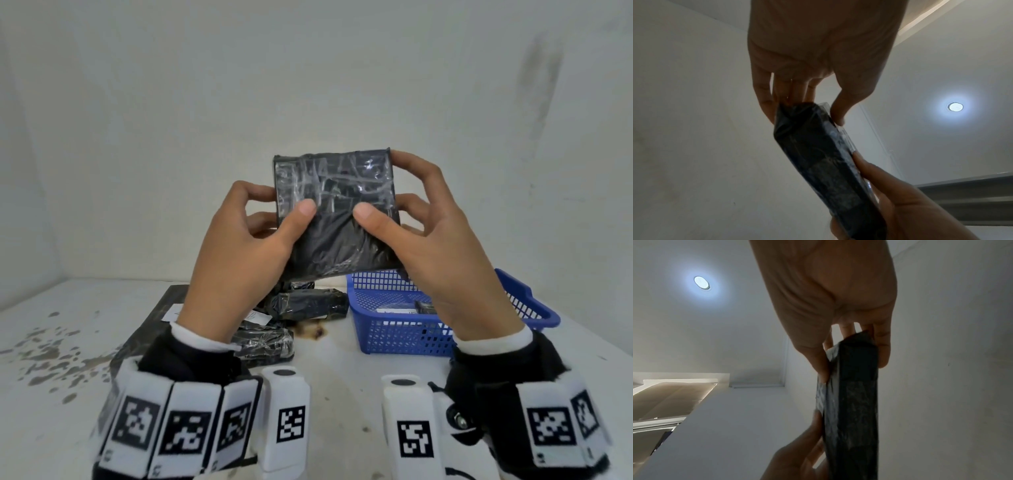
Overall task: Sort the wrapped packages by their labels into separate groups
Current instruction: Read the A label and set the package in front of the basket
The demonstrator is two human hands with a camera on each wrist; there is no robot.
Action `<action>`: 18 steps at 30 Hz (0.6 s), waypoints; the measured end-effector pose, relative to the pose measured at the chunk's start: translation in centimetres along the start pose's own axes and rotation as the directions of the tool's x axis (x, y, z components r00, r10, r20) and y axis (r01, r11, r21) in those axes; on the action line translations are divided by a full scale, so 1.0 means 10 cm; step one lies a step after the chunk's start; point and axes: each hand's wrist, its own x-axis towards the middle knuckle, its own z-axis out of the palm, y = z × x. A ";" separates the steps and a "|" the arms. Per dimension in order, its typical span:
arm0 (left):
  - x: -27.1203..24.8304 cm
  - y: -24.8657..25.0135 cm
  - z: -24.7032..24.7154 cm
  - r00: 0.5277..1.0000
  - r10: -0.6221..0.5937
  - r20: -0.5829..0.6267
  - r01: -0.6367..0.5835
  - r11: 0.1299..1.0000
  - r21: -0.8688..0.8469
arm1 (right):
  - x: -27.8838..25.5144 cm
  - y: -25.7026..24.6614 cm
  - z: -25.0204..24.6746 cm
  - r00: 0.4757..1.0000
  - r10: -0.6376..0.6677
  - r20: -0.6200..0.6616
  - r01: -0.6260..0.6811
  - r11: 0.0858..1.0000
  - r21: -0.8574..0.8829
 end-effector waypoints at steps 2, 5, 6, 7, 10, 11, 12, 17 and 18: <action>0.01 0.00 -0.01 0.999 0.005 -0.043 -0.006 1.000 -0.006 | 0.00 -0.02 0.00 1.000 0.005 0.001 -0.005 1.000 -0.005; 0.01 -0.01 0.00 0.995 0.002 -0.098 0.000 1.000 0.018 | 0.00 -0.02 -0.02 1.000 0.009 0.014 -0.008 1.000 -0.025; 0.02 -0.02 0.00 0.994 0.005 -0.107 -0.003 1.000 0.021 | 0.00 -0.02 -0.03 1.000 0.013 0.016 -0.013 0.999 -0.036; 0.02 -0.02 0.00 0.994 0.006 -0.111 -0.004 1.000 0.021 | 0.00 -0.01 -0.03 1.000 0.020 0.015 -0.020 0.999 -0.051; 0.01 -0.01 0.00 0.995 0.016 -0.103 -0.010 0.998 0.056 | 0.01 0.02 -0.03 1.000 0.010 0.012 -0.009 0.993 -0.117; 0.00 -0.01 0.00 0.996 0.034 -0.088 -0.027 0.997 0.079 | 0.01 0.02 -0.02 1.000 -0.008 0.005 0.008 0.989 -0.144; 0.00 0.00 0.00 0.996 0.050 -0.077 -0.043 0.995 0.091 | 0.01 0.03 0.00 1.000 -0.026 -0.004 0.025 0.985 -0.173; -0.01 0.00 0.01 0.996 0.060 -0.064 -0.051 0.991 0.124 | 0.00 0.03 0.03 0.996 -0.084 -0.005 0.080 0.965 -0.249; -0.01 0.00 0.01 0.996 0.064 -0.064 -0.056 0.991 0.125 | 0.00 0.03 0.02 0.996 -0.088 -0.012 0.083 0.966 -0.245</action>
